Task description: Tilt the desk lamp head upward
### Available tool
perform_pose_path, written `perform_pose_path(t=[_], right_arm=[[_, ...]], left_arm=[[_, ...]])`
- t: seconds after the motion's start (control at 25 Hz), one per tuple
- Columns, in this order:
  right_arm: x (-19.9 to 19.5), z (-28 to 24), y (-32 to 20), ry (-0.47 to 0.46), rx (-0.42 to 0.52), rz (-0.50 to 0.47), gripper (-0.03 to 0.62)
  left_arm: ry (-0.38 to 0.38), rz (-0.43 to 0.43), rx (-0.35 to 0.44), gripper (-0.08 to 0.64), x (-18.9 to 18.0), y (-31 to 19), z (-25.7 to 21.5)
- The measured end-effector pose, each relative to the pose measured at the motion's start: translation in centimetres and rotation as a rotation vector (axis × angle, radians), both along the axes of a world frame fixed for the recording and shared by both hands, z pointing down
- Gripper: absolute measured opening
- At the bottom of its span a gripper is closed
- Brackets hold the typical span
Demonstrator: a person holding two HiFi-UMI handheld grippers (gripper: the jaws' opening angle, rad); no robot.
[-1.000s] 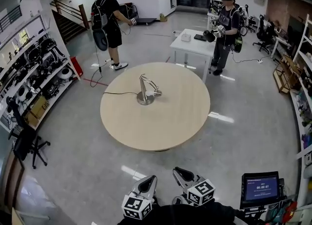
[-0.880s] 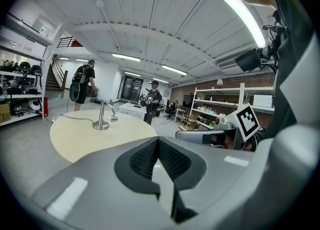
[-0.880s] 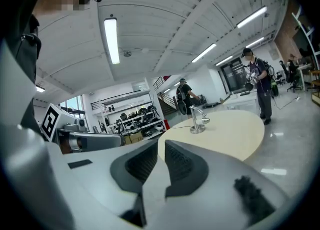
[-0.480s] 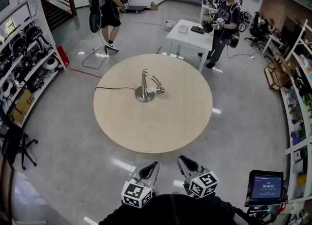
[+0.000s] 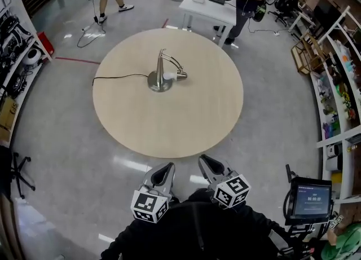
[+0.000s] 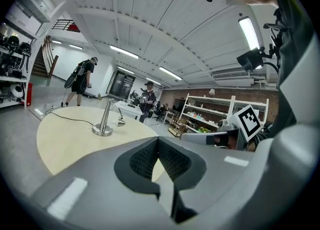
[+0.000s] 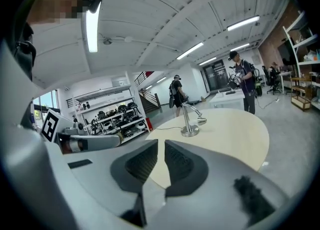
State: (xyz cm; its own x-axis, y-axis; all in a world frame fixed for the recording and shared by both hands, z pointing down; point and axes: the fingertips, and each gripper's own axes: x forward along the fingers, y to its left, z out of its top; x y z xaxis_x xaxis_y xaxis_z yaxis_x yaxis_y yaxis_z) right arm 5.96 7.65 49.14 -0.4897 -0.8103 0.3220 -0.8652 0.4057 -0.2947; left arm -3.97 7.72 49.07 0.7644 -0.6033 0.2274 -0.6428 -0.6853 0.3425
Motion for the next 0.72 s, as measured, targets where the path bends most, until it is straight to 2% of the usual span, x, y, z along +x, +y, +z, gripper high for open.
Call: perform_pose_path(t=[0.16, 0.32, 0.56, 0.72], right_arm=[[-0.7, 0.8, -2.0, 0.015, -0.006, -0.002, 0.026], [-1.6, 1.3, -3.9, 0.038, -0.002, -0.061, 0.026], [-1.4, 1.8, -9.8, -0.007, 0.019, -0.138, 0.027], [0.3, 0.9, -13.7, -0.020, 0.044, -0.188, 0.026]], left_arm=[[-0.001, 0.010, -0.013, 0.006, -0.4, -2.0, 0.9], [-0.019, -0.001, -0.044, 0.006, -0.3, -3.8, 1.7], [-0.078, -0.071, -0.016, 0.006, 0.2, -9.0, 1.5], [-0.100, -0.107, -0.008, 0.006, 2.5, -12.4, 0.8]])
